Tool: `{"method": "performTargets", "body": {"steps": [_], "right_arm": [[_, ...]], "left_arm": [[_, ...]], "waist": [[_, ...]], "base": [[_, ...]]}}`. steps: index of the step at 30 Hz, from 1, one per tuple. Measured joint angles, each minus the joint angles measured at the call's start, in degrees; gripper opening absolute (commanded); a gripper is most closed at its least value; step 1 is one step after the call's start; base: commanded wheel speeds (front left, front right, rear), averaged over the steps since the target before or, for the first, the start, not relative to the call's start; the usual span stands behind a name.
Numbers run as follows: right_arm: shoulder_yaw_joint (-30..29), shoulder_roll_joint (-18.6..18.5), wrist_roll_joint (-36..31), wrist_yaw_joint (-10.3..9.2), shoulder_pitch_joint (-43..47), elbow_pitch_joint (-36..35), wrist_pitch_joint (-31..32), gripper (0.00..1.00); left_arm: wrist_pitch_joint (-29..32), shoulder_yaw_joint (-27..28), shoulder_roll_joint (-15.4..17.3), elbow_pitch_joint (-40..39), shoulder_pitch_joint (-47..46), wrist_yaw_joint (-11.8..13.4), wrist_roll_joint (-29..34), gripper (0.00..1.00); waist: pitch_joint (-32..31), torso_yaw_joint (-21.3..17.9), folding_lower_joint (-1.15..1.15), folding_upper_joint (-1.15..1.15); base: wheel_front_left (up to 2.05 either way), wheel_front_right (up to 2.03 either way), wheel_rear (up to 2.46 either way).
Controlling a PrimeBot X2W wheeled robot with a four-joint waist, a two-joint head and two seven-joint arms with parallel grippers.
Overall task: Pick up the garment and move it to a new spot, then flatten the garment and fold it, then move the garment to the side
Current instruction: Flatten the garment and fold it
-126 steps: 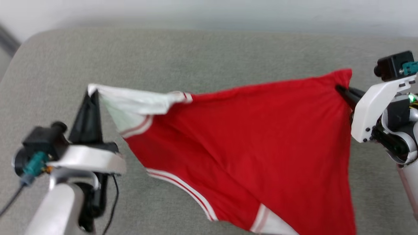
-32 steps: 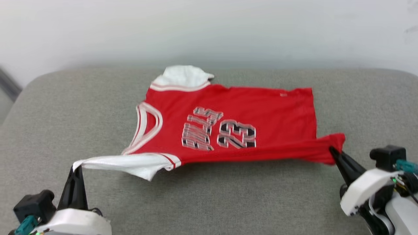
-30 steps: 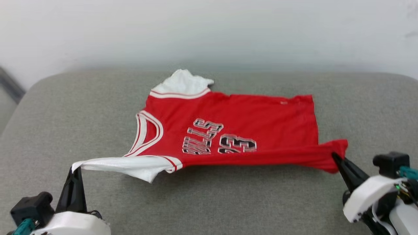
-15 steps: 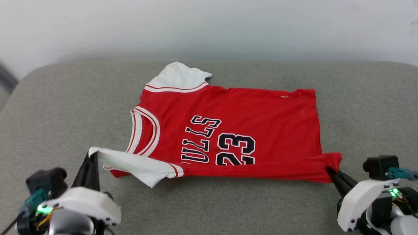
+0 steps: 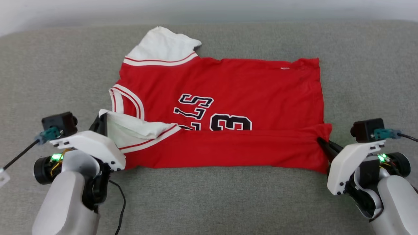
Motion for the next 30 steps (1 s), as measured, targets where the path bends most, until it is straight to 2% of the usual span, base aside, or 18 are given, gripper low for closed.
{"method": "performTargets", "body": {"steps": [1,3,4,6,7,8,9,10,15,20,24,30], "right_arm": [[1.7,-0.3,0.0,0.0,-2.1,3.1,-0.5,0.0],[2.6,-0.2,0.0,0.0,-3.2,4.8,-1.3,0.0],[3.0,-0.1,0.1,0.0,-3.6,5.5,-1.8,0.09],[3.8,-0.1,0.0,0.01,-4.2,6.7,-2.8,0.43],[4.2,-0.1,0.1,0.01,-4.4,7.4,-3.3,0.73],[4.5,-0.1,0.1,0.02,-4.7,7.9,-3.8,1.0],[4.9,-0.1,0.2,0.02,-4.9,8.3,-4.4,1.0],[5.3,-0.1,0.6,0.02,-4.9,8.6,-5.3,1.0],[6.5,-0.9,1.3,-0.01,-3.9,7.1,-13.2,1.0],[5.3,-1.5,0.9,-0.01,-0.9,2.3,-21.4,1.0],[3.2,-1.5,-0.5,-0.01,2.4,-1.9,-25.1,1.0],[-1.6,-0.1,-3.2,-0.01,6.5,-9.1,-25.5,1.0]], "left_arm": [[1.0,-0.9,-0.5,5.9,-3.0,-1.0,-0.6,0.0],[2.0,-1.5,-0.8,9.4,-4.5,-1.7,-0.8,0.0],[2.4,-1.8,-1.2,10.9,-5.1,-2.1,-1.2,0.0],[2.9,-2.4,-1.6,13.7,-6.1,-3.3,-1.5,0.0],[3.0,-2.5,-1.7,14.8,-6.8,-3.9,-1.9,0.03],[2.9,-2.4,-1.8,15.8,-7.4,-4.5,-2.3,0.37],[2.6,-2.2,-2.0,16.8,-7.8,-4.9,-2.8,0.85],[2.3,-2.1,-2.1,17.7,-8.1,-5.2,-2.9,1.0],[1.4,-1.5,-2.0,20.8,-9.2,-6.9,-4.3,1.0],[2.3,-0.8,1.5,20.1,-9.1,-8.0,-4.7,1.0],[6.2,-1.0,4.6,16.2,-7.7,-8.4,-4.8,1.0],[15.4,-0.5,11.0,7.3,-5.3,-8.2,-5.5,1.0]], "waist": [[1.6,-0.5,0.0,0.0],[2.2,-0.9,0.0,0.0],[2.4,-1.0,0.0,0.0],[2.7,-1.3,0.0,0.0],[2.7,-1.3,0.0,0.0],[2.7,-1.4,0.0,0.0],[2.6,-1.4,0.0,0.0],[2.4,-1.5,0.0,0.0],[1.0,-1.7,0.0,0.0],[-1.4,-2.3,0.0,0.0],[-3.5,-2.9,-0.01,0.0],[-5.2,-4.1,-0.01,0.0]], "base": [[0.0,0.0,0.0],[0.0,0.0,0.0],[0.0,0.0,0.0],[0.0,0.0,0.0],[0.0,0.0,0.0],[0.0,0.0,0.0],[0.0,0.0,0.0],[0.0,0.0,0.0],[0.0,0.0,0.0],[0.0,0.0,0.0],[0.0,0.0,0.0],[0.0,0.0,0.0]]}}
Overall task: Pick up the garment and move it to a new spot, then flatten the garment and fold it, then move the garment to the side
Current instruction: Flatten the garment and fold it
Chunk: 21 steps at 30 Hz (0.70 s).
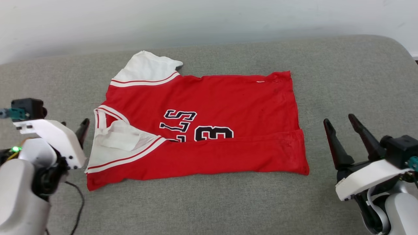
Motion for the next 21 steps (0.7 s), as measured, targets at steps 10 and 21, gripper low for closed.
{"method": "performTargets", "body": {"steps": [10,21], "right_arm": [[-5.6,4.5,-4.2,0.0,3.2,-12.6,2.5,1.0],[-7.3,6.7,-5.4,0.0,3.0,-17.3,2.4,1.0]], "left_arm": [[21.2,0.0,7.9,-12.3,6.1,3.3,-4.3,1.0],[26.9,2.0,7.8,-15.4,11.8,6.8,-9.2,0.45]], "waist": [[3.6,-1.5,0.0,0.0],[8.7,-4.2,0.0,0.0]], "base": [[0.0,0.0,0.0],[0.0,0.0,0.0]]}}
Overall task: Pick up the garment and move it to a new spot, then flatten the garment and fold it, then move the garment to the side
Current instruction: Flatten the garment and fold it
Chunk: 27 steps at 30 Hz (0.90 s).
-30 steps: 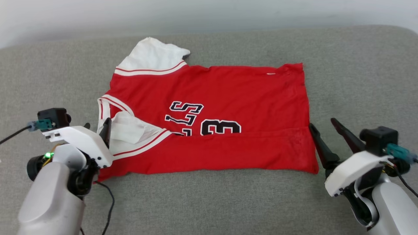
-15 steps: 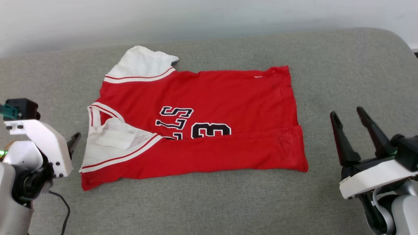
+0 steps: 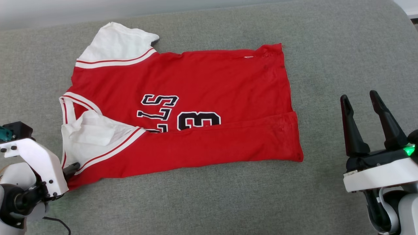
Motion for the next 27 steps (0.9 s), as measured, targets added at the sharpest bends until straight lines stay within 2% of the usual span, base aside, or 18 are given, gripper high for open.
{"method": "performTargets", "body": {"steps": [1,7,11,20,22,27], "right_arm": [[-0.3,0.1,0.0,0.0,0.0,-0.2,0.0,1.0],[-2.9,0.3,0.7,0.0,0.2,-0.5,2.2,1.0],[-4.8,-0.9,3.6,0.0,1.0,0.1,7.0,1.0],[-2.9,-7.3,12.4,0.0,0.6,8.3,34.2,1.0],[-1.8,-7.8,14.1,0.0,-0.7,10.1,37.9,1.0],[1.8,-7.9,17.1,0.0,-5.7,14.8,40.5,1.0]], "left_arm": [[0.1,0.2,-0.1,0.0,0.1,0.0,-0.4,0.0],[-2.8,0.5,-2.1,-0.8,0.9,-0.4,-1.1,0.0],[-6.1,1.0,-2.7,-2.6,1.7,-0.4,-0.1,0.0],[-10.0,0.5,-2.6,-10.9,1.4,0.5,3.2,0.0],[-10.2,-0.1,-2.9,-12.2,1.0,0.5,3.8,0.0],[-11.0,-1.6,-3.7,-14.1,-1.2,0.8,5.3,0.0]], "waist": [[0.2,-0.2,0.0,0.0],[-0.2,-0.2,0.0,0.0],[-1.3,0.3,0.0,0.0],[-2.1,3.3,0.0,0.0],[-1.7,4.1,0.0,0.0],[0.1,6.0,0.0,0.0]], "base": [[0.0,0.0,0.0],[0.0,0.0,0.0],[0.0,0.0,0.0],[0.0,0.0,0.0],[0.0,0.0,0.0],[0.0,0.0,0.0]]}}
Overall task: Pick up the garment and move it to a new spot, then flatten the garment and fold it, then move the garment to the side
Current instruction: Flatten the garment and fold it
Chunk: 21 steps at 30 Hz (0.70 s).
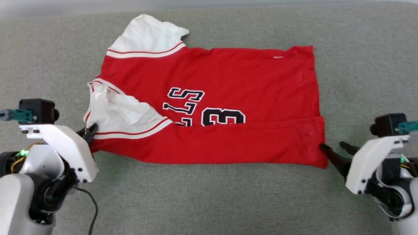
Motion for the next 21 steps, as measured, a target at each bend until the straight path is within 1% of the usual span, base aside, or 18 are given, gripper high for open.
{"method": "performTargets", "body": {"steps": [4,8,9,10,11,16,21], "right_arm": [[3.2,0.3,1.5,0.0,-4.0,4.5,1.0,1.0],[5.8,-0.4,3.5,-0.01,-6.6,8.1,1.7,0.99],[6.4,-0.7,3.7,-0.02,-7.1,8.7,1.7,0.42],[6.8,-0.8,3.8,-0.02,-7.6,9.4,1.7,0.05],[7.3,-0.9,3.9,-0.03,-8.0,10.0,1.7,0.0],[9.2,-1.3,4.2,-0.01,-8.9,11.6,0.4,0.0],[10.4,-2.3,3.6,-0.02,-8.7,10.7,-1.1,0.0]], "left_arm": [[-0.8,-1.1,-1.2,-0.1,-0.9,0.1,0.6,0.0],[-1.7,-1.6,-1.9,0.4,-1.1,0.1,0.6,0.0],[-2.2,-1.6,-2.2,0.5,-1.1,0.1,0.7,0.0],[-2.5,-1.6,-2.3,0.8,-1.2,0.1,0.7,0.0],[-2.9,-1.6,-2.5,1.1,-1.2,0.1,0.7,0.0],[-4.9,-1.6,-3.2,2.4,-1.0,0.1,0.9,0.0],[-8.6,-1.0,-4.5,2.9,0.1,0.6,1.6,0.0]], "waist": [[1.3,1.6,0.0,0.0],[2.0,2.6,0.0,0.0],[2.0,2.8,0.0,0.0],[1.9,2.9,0.0,0.0],[1.9,2.9,0.0,0.0],[0.9,2.9,0.0,0.0],[-1.0,2.7,0.0,0.0]], "base": [[0.0,0.0,0.0],[0.0,0.0,0.0],[0.0,0.0,0.0],[0.0,0.0,0.0],[0.0,0.0,0.0],[0.0,0.0,0.0],[0.0,0.0,0.0]]}}
